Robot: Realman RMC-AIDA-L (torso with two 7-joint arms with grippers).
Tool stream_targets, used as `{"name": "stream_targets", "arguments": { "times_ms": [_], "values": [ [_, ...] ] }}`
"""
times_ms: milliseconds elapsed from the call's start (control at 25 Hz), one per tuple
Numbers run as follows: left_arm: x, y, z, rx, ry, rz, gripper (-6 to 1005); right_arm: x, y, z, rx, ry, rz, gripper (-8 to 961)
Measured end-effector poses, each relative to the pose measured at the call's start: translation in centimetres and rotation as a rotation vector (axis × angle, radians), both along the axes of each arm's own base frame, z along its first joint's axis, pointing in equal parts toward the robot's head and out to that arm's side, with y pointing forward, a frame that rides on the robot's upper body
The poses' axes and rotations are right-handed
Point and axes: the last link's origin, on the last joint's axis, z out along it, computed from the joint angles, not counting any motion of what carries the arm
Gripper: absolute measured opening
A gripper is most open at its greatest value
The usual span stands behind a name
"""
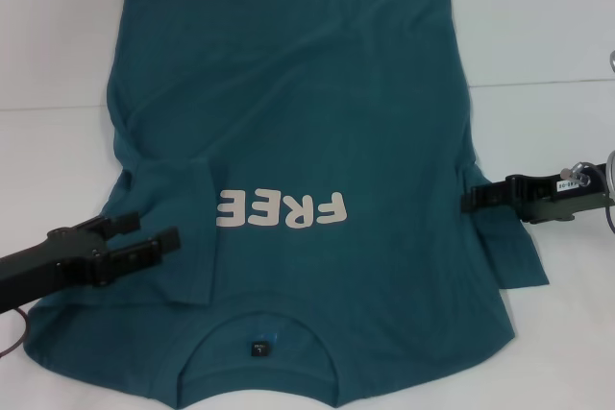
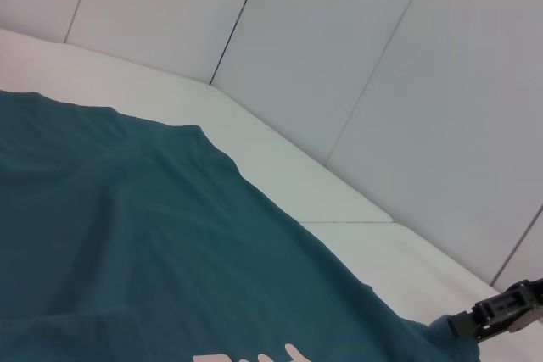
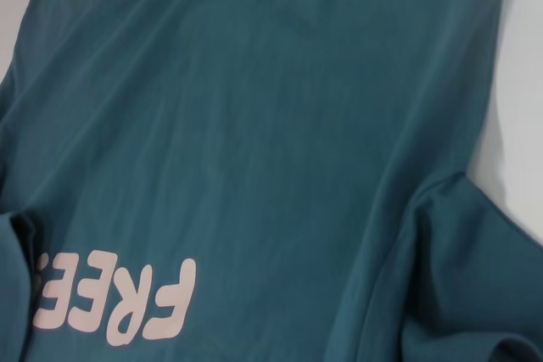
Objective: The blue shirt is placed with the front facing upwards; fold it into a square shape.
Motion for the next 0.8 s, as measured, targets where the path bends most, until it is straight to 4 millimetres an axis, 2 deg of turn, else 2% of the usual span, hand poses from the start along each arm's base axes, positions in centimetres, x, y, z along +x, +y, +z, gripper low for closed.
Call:
{"name": "stream_targets", "arguments": {
  "times_ms": [80, 280, 800],
  "values": [
    [0.0, 0.0, 0.0, 0.000, 0.000, 0.001, 892, 0.0, 0.1, 0.1, 0.007, -0.002, -0.004, 897],
    [-0.1, -0.1, -0.1, 0.002, 0.002, 0.000, 891, 0.0, 0.3, -0.2, 0.013, -0.002, -0.008, 698],
    [-0.1, 0.0, -0.1, 0.006, 0.005, -0.002, 890, -0.4, 0.8, -1.3, -0.018, -0.075, 0.035, 264]
  ]
}}
